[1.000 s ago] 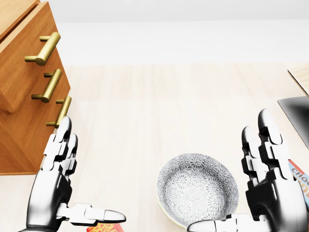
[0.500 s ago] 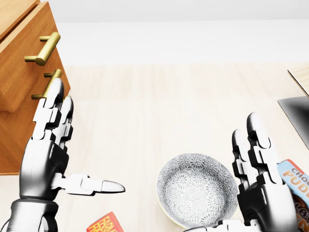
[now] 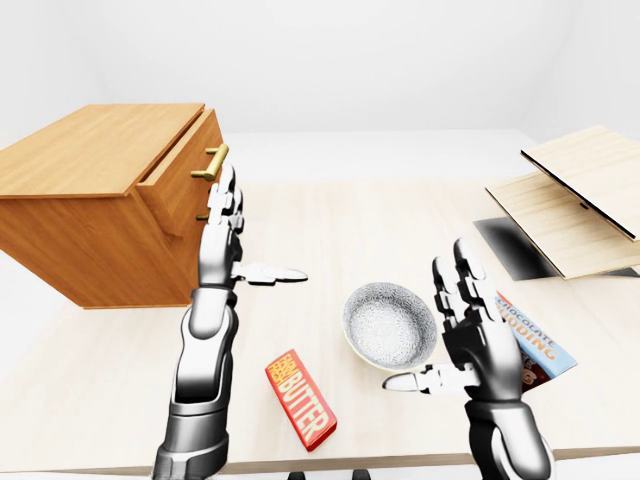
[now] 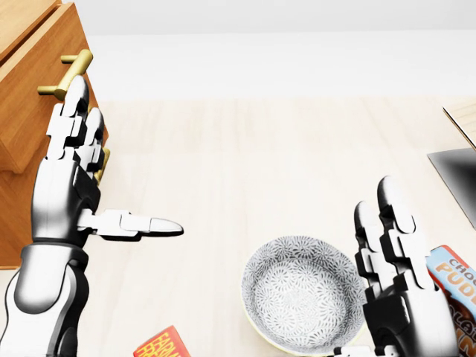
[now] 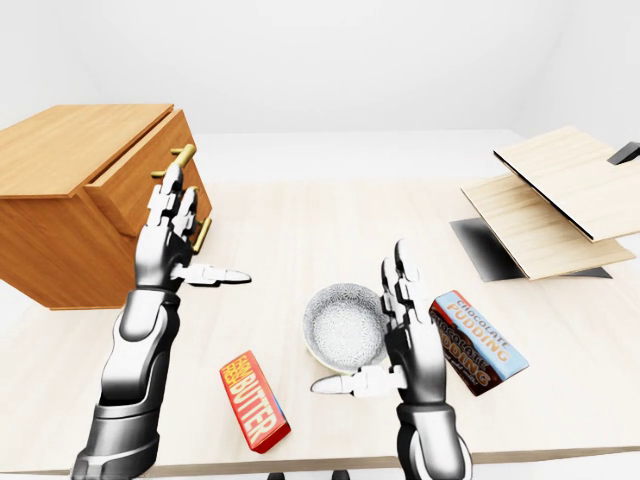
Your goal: Close the top drawer of the cabinet and put the bowl on top of it.
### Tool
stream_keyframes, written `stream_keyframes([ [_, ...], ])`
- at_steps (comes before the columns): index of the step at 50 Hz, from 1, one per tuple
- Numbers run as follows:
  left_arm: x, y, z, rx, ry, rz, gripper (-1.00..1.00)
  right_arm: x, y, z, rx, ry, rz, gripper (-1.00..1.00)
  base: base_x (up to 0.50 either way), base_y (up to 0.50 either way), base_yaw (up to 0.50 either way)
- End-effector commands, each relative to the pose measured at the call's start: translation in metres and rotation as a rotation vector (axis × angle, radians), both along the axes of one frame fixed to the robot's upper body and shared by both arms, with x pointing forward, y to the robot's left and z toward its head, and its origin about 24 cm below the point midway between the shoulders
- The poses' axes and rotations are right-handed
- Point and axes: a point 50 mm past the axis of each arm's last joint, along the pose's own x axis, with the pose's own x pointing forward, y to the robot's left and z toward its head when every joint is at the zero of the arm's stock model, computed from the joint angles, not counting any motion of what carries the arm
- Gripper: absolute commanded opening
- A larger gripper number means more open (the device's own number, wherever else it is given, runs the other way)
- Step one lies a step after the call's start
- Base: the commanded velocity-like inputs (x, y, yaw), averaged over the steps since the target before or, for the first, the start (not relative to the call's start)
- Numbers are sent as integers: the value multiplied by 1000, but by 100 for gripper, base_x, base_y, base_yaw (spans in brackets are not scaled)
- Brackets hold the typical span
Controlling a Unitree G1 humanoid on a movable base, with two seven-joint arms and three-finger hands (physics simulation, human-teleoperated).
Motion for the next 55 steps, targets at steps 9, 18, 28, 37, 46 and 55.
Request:
stream_keyframes([
  [9, 20, 27, 24, -44, -55, 60, 100, -4, -1, 2, 2, -10, -3, 100, 0, 0, 0],
  [18, 37, 40, 2, -61, 71, 68, 100, 1, -1, -1, 2, -8, -10, 100, 0, 0, 0],
  [28, 45, 71, -14, -99, 167, 145, 100, 2, 4, -3, -7, -7, 0, 100, 0, 0, 0],
  [37, 44, 73, -14, -98, 165, 153, 100, 2, 3, -2, -5, -8, -2, 100, 0, 0, 0],
  [46, 42, 75, -9, -100, 142, 156, 100, 2, 2, -2, -4, -11, -3, 100, 0, 0, 0],
  [55, 40, 78, -5, -103, 125, 162, 100, 2, 2, -3, -5, -10, -3, 100, 0, 0, 0],
])
